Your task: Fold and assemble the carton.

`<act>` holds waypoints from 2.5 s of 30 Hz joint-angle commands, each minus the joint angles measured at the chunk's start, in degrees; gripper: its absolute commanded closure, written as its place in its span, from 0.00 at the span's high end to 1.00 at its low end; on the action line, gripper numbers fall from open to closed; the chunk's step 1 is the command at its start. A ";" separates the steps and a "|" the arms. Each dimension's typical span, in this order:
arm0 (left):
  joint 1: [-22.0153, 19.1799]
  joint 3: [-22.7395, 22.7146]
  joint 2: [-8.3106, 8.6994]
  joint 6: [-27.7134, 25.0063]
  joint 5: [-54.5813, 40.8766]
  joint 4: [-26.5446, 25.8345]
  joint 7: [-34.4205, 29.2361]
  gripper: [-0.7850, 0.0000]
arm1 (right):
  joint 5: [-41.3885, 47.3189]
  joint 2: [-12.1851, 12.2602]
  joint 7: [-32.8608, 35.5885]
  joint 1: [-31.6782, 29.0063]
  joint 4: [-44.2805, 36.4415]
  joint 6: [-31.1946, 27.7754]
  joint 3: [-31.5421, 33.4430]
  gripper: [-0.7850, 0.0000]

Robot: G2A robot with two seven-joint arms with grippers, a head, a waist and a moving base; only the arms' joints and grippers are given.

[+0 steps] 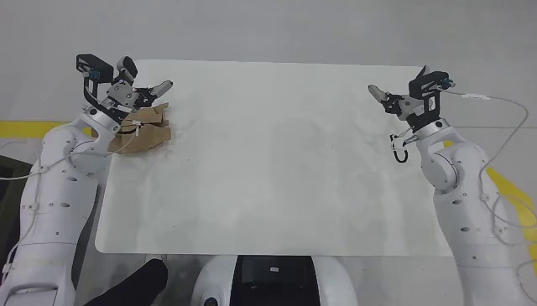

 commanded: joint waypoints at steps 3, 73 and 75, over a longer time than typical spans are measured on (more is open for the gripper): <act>1.61 -2.61 0.45 -1.57 -5.25 -1.04 -3.87 1.00 | 0.00 0.00 0.00 0.00 0.00 0.00 0.00 1.00; -14.96 -14.97 9.14 5.29 -60.46 43.55 -57.23 1.00 | 0.00 0.00 0.00 0.00 0.00 0.00 0.00 1.00; -15.78 -14.46 9.10 5.55 -60.06 45.02 -56.64 1.00 | 0.00 0.00 0.00 0.00 0.00 0.00 0.00 1.00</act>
